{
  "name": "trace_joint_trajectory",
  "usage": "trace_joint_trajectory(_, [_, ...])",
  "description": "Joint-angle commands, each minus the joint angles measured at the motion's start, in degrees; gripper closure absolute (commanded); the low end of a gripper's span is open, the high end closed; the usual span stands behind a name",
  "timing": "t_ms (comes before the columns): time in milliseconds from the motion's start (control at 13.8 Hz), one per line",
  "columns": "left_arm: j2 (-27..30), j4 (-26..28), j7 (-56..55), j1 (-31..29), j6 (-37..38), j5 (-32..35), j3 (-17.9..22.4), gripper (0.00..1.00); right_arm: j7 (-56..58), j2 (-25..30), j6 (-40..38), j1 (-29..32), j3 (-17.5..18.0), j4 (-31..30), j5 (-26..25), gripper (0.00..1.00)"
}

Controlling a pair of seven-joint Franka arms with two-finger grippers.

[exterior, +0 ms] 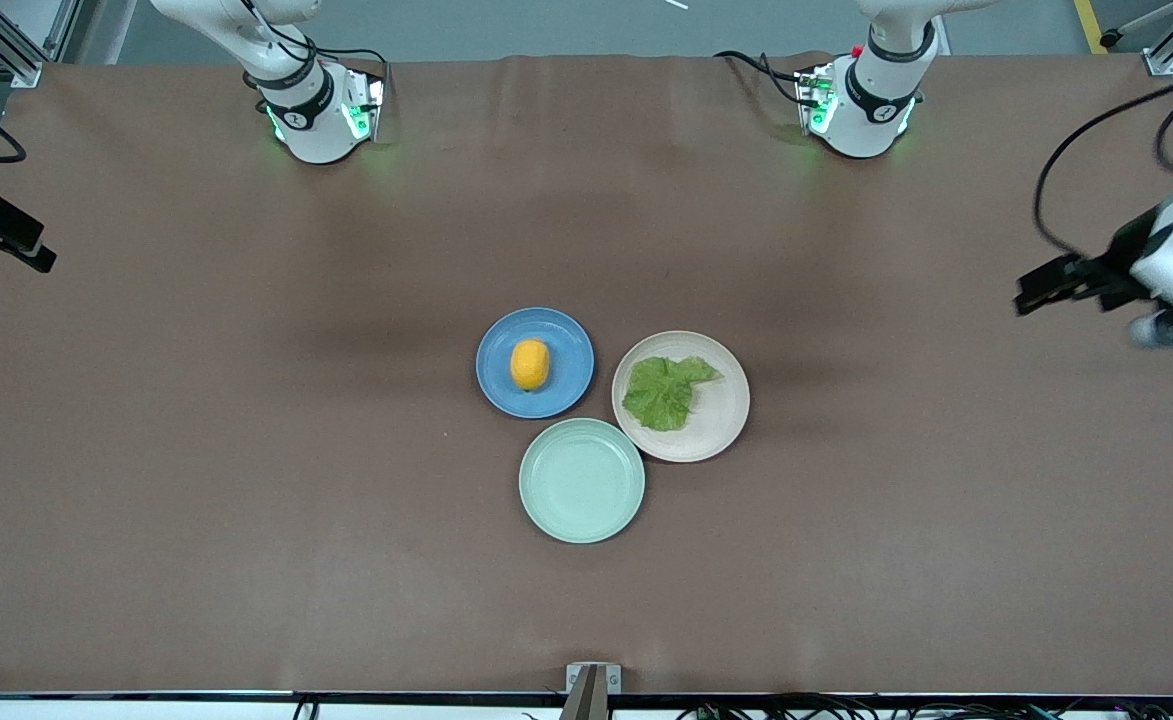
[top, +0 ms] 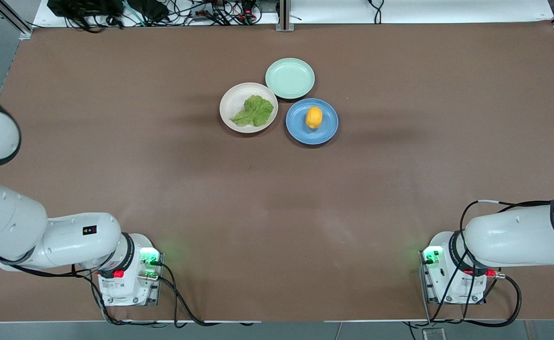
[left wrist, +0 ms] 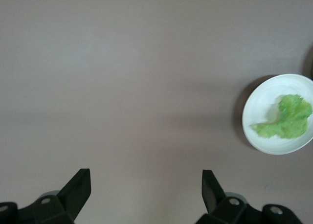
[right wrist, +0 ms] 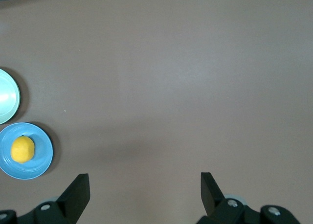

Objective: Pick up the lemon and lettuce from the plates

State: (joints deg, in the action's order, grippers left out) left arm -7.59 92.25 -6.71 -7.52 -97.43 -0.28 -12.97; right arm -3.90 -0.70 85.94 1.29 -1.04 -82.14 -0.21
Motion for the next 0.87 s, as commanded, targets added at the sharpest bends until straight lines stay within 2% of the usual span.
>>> trace_joint_trajectory(0, [-5.13, -1.55, -9.85, 5.4, -4.42, -0.33, -0.74, 0.0, 0.74, -0.26, -0.33, -0.4, 0.86, -0.3, 0.12, 0.0])
trace_joint_trajectory(291, [-13.74, -1.64, -31.38, 14.53, -13.64, 0.28, -0.74, 0.03, -2.93, -3.69, -1.47, -10.93, 0.95, -1.09, 0.12, 0.0])
trace_joint_trajectory(509, [-21.3, -1.73, -50.63, 21.31, -21.2, 7.11, -0.74, 0.08, -13.65, -7.19, -0.16, -19.98, 0.95, -2.15, 1.6, 0.0])
trace_joint_trajectory(655, [-25.96, -1.81, -59.52, 23.51, -25.69, 9.25, -0.74, 0.11, -19.88, -9.48, 3.86, -23.86, 0.95, -3.63, 5.02, 0.0])
trace_joint_trajectory(800, [-29.66, -1.55, -67.08, 25.01, -28.68, 8.55, -0.83, 0.19, -24.99, -10.63, 12.45, -27.9, 0.95, -8.71, 6.53, 0.0])
